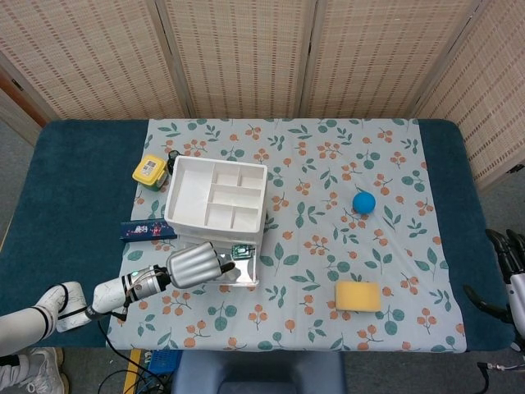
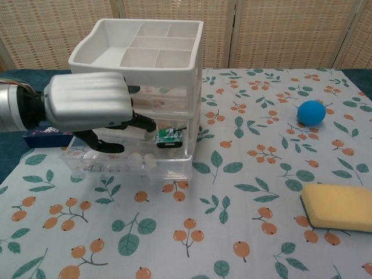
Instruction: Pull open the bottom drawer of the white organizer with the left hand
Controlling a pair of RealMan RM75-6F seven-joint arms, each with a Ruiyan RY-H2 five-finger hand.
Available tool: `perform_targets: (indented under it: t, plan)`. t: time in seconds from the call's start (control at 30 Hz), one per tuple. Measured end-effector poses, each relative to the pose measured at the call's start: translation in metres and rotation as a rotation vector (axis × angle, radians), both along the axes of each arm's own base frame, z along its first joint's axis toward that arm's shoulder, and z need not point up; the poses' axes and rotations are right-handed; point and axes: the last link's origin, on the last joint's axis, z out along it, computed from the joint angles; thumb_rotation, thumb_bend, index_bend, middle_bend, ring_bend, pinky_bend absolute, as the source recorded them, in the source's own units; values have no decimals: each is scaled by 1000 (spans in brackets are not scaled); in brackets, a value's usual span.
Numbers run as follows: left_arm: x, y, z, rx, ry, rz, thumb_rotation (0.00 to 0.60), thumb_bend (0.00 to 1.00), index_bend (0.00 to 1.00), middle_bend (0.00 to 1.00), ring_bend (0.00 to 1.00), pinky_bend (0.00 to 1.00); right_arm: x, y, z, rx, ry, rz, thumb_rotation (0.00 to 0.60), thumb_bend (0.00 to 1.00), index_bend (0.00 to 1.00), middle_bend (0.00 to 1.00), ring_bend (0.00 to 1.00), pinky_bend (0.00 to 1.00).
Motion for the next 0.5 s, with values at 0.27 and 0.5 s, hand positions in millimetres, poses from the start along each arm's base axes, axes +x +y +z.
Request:
perform_targets:
  t: [0.27, 0.5]
  plan:
    - [-6, -1, -1, -8, 8, 32, 600, 248, 388, 1000, 1000, 1000, 0, -1, -1, 2, -1, -4, 600, 246, 0, 101, 0, 0]
    - [-9, -2, -5, -20, 11, 63, 600, 234, 398, 1000, 1000, 1000, 0, -1, -2, 3, -3, -5, 600, 246, 0, 101, 0, 0]
